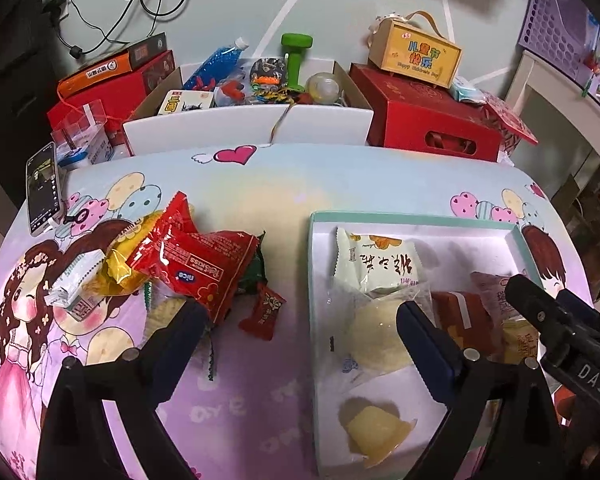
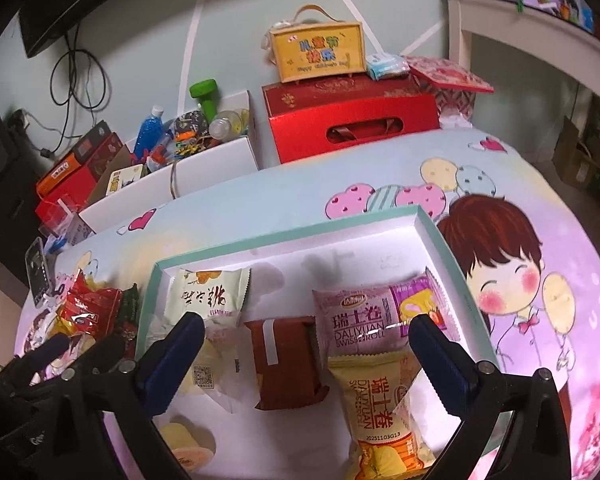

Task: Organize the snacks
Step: 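Open both grippers and withdraw them from the tray, then grasp white-green packet with left gripper while right gripper grasps red snack bag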

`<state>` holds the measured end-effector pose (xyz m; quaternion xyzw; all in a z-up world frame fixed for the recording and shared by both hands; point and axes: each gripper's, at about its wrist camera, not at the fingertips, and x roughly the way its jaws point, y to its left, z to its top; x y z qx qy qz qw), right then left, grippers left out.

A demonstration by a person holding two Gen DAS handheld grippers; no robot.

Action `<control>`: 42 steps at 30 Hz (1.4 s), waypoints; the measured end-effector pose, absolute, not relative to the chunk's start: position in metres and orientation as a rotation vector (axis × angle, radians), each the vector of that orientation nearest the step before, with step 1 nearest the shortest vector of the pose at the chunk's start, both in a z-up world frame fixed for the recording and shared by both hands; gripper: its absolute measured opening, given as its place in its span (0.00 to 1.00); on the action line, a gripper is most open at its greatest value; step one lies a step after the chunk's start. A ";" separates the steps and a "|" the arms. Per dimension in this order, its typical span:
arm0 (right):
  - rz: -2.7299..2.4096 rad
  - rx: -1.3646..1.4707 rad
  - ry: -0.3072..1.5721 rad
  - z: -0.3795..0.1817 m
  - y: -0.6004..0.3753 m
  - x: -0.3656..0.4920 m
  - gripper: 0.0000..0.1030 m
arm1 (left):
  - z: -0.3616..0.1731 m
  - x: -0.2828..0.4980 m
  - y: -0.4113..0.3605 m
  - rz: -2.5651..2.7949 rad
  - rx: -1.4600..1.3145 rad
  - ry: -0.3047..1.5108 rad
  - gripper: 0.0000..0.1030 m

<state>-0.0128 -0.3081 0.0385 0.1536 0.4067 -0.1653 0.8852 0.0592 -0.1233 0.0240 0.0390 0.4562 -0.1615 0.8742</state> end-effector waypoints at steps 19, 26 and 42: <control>-0.241 0.345 0.845 0.032 -0.282 0.002 1.00 | 0.033 0.078 -0.003 -0.110 -0.096 0.930 0.94; -0.145 0.279 0.874 0.028 -0.239 0.015 1.00 | 0.016 0.080 0.047 -0.011 -0.179 0.974 0.94; 0.020 0.162 0.895 0.025 -0.162 0.028 1.00 | 0.005 0.085 0.102 0.020 -0.300 0.991 0.94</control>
